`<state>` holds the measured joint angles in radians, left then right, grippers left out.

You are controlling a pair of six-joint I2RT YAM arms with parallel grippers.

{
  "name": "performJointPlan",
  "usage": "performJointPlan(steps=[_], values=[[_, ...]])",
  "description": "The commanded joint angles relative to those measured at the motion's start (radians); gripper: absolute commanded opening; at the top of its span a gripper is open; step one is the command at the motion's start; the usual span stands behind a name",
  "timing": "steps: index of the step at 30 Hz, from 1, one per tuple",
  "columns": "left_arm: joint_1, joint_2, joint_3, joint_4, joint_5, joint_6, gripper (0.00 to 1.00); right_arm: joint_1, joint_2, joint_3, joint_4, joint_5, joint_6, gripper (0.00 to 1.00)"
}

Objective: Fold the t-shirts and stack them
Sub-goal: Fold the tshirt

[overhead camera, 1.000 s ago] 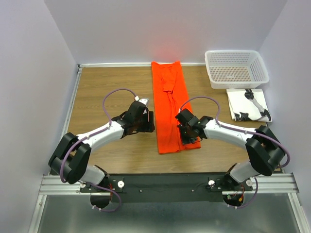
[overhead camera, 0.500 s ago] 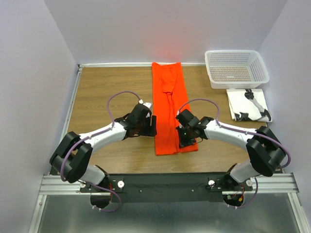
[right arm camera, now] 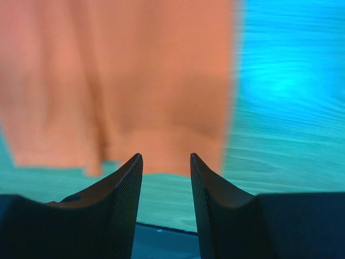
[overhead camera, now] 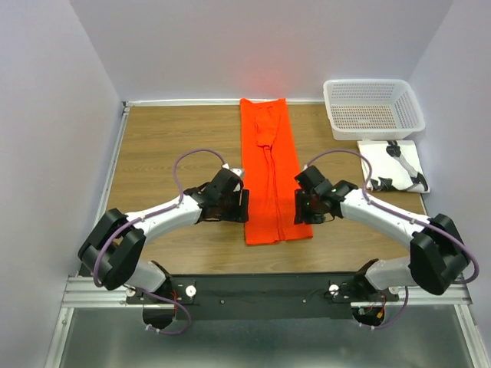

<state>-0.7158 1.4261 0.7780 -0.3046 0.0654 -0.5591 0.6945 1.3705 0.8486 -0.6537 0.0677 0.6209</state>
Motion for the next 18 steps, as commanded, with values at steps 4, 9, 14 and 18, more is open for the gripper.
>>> performJointPlan(steps=[4,9,14,18], values=[[-0.045,-0.03,-0.002,-0.051,0.019,-0.065,0.71,-0.19,-0.093,-0.112,-0.08,0.003,0.031,0.49],[-0.068,-0.021,-0.009,-0.054,0.019,-0.087,0.71,-0.211,-0.103,-0.164,-0.011,-0.107,0.042,0.49],[-0.088,-0.009,-0.011,-0.062,0.011,-0.105,0.71,-0.217,-0.096,-0.221,0.069,-0.146,0.075,0.49],[-0.094,-0.01,-0.017,-0.065,0.008,-0.119,0.71,-0.219,-0.11,-0.226,0.091,-0.148,0.082,0.49]])
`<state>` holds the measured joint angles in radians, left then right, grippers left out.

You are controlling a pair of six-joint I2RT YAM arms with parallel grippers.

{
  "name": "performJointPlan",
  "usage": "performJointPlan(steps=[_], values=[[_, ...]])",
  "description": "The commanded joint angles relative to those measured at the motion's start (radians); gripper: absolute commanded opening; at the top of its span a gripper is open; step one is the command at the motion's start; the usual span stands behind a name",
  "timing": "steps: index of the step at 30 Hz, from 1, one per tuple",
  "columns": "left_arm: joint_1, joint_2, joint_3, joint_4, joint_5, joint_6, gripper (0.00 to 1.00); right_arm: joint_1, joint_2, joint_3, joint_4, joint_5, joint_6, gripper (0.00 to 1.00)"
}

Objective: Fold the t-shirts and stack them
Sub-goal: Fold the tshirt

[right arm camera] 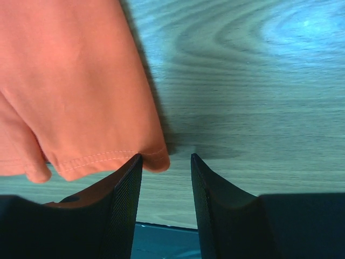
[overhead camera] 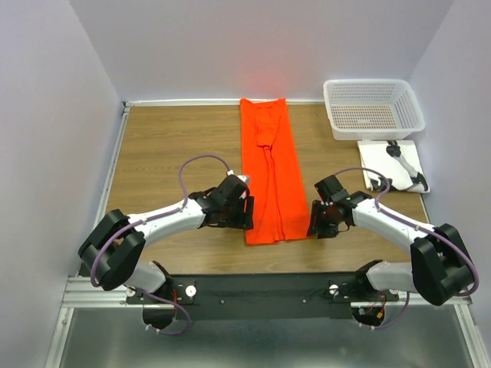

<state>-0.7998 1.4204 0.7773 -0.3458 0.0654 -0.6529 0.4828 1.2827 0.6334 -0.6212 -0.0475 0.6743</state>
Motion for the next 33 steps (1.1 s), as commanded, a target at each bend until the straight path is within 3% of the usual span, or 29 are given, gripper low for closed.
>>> performJointPlan(steps=[1,7,12,14,15,16,17,18,28,33], values=[[-0.012,-0.006,-0.018,-0.024,0.007,-0.03,0.71,-0.007,-0.02,-0.012,0.06,-0.025,0.025,0.49],[-0.022,0.011,-0.013,-0.036,0.002,-0.036,0.71,-0.009,-0.003,-0.053,0.075,-0.026,0.025,0.47],[-0.032,0.034,-0.01,-0.042,0.008,-0.039,0.69,-0.01,0.0,-0.074,0.083,-0.017,0.019,0.32],[-0.035,0.044,-0.006,-0.044,0.008,-0.039,0.68,-0.009,0.01,-0.072,0.089,-0.029,0.004,0.22],[-0.038,0.051,-0.004,-0.045,0.007,-0.039,0.68,-0.009,0.02,-0.069,0.09,-0.043,0.001,0.12],[-0.038,0.051,-0.001,-0.048,0.007,-0.04,0.68,-0.009,0.02,-0.069,0.09,-0.051,-0.002,0.12],[-0.042,0.057,0.003,-0.054,0.004,-0.04,0.66,-0.01,0.02,-0.07,0.09,-0.055,-0.005,0.02],[-0.045,0.06,0.013,-0.058,0.002,-0.042,0.66,-0.009,0.018,-0.072,0.09,-0.058,-0.008,0.01],[-0.087,0.124,0.071,-0.119,-0.021,-0.063,0.54,-0.009,0.006,-0.07,0.104,-0.078,-0.032,0.01],[-0.099,0.167,0.099,-0.139,-0.024,-0.074,0.44,-0.009,0.01,-0.067,0.11,-0.078,-0.041,0.01]])
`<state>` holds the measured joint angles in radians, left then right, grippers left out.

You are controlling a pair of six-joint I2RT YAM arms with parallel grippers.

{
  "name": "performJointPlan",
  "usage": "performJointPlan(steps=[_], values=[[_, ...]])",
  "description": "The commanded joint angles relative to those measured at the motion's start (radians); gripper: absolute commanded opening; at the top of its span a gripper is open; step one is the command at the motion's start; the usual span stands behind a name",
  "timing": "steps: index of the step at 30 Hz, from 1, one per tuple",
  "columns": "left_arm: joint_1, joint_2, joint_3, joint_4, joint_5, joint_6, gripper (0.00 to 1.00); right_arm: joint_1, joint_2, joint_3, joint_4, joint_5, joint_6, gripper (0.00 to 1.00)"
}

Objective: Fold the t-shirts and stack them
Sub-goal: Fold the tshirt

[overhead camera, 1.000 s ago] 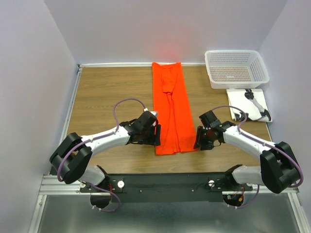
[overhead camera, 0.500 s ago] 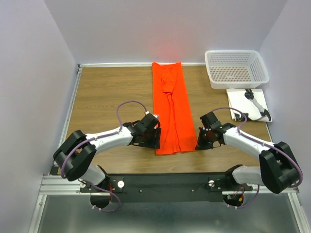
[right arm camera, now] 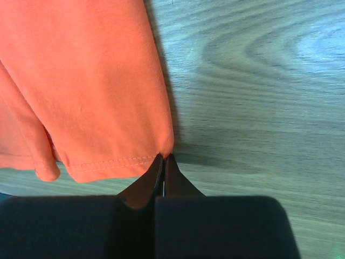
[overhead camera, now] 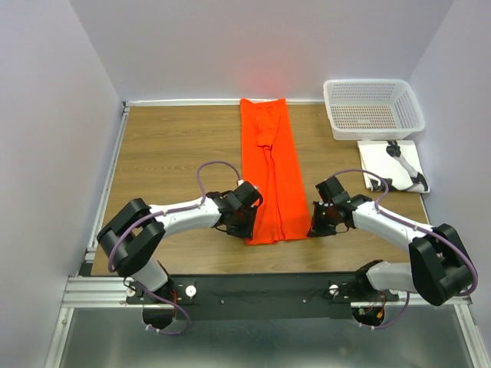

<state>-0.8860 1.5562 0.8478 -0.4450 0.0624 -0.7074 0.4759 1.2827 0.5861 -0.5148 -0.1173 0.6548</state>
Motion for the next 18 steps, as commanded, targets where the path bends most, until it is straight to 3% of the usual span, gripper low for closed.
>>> performJointPlan(steps=[1,2,11,13,16,18], values=[[-0.014,0.038,0.033,-0.041,-0.021,-0.021,0.42,0.0,0.01,-0.022,0.006,-0.01,-0.023,0.01],[-0.018,0.05,0.034,-0.049,-0.021,-0.023,0.36,-0.002,0.01,-0.02,0.006,-0.01,-0.024,0.01],[-0.05,0.093,0.054,-0.081,-0.027,-0.044,0.22,0.0,0.036,-0.008,0.006,-0.025,-0.044,0.01],[-0.062,0.094,0.047,-0.084,-0.026,-0.047,0.17,-0.002,0.041,-0.006,0.006,-0.039,-0.046,0.01],[-0.077,0.091,0.027,-0.095,-0.019,-0.055,0.01,-0.002,0.037,-0.006,0.004,-0.103,-0.055,0.0],[-0.088,0.071,0.011,-0.109,-0.021,-0.061,0.0,0.0,0.026,-0.011,-0.001,-0.146,-0.058,0.0]])
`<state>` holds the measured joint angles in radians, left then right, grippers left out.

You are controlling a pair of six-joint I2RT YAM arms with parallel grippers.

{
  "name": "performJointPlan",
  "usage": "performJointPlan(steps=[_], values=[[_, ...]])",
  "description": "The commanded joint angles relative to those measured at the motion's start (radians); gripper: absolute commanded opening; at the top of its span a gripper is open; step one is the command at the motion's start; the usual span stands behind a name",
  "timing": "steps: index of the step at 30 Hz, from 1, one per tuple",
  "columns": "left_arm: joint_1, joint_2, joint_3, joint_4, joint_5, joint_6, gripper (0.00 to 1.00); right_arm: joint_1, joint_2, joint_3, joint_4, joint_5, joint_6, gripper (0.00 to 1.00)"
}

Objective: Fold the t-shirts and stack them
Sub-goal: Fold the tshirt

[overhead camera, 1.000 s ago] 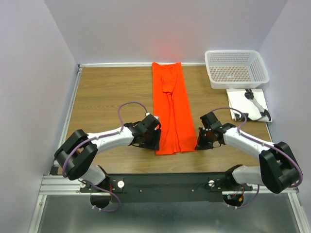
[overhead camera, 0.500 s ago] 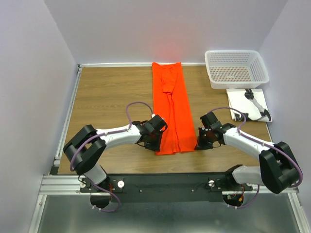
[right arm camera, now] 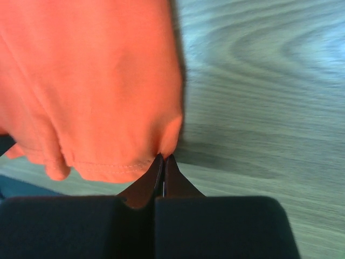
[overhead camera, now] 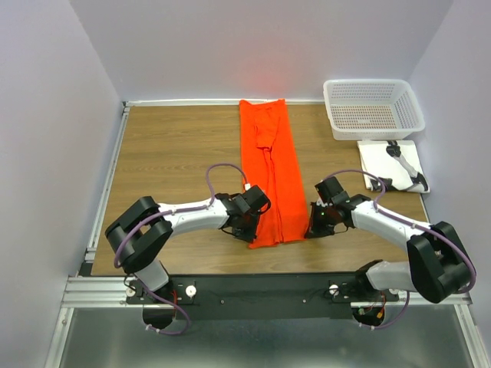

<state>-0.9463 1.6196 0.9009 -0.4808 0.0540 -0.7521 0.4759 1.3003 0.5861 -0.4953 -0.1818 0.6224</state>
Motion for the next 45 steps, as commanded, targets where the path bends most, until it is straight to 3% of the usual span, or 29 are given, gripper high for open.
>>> performJointPlan(steps=[1,9,13,19,26,34,45], values=[[-0.04,-0.018,-0.063,-0.09,-0.011,-0.024,0.0,0.0,0.008,-0.008,-0.052,-0.112,-0.03,0.0],[-0.094,-0.236,-0.201,-0.159,0.043,-0.101,0.0,0.021,-0.11,0.007,-0.264,-0.169,-0.026,0.0],[-0.048,-0.28,-0.128,-0.15,0.012,-0.058,0.0,0.02,-0.086,0.131,-0.287,-0.113,-0.026,0.0],[0.145,-0.176,0.056,-0.119,-0.083,0.137,0.0,0.012,0.1,0.38,-0.258,0.077,-0.079,0.0],[0.343,-0.017,0.22,0.001,-0.143,0.279,0.0,-0.023,0.309,0.615,-0.155,0.146,-0.151,0.0],[0.412,0.146,0.4,0.062,-0.204,0.358,0.0,-0.057,0.458,0.754,-0.057,0.177,-0.21,0.0],[0.46,0.232,0.428,0.157,-0.195,0.382,0.0,-0.099,0.536,0.768,0.024,0.166,-0.214,0.0]])
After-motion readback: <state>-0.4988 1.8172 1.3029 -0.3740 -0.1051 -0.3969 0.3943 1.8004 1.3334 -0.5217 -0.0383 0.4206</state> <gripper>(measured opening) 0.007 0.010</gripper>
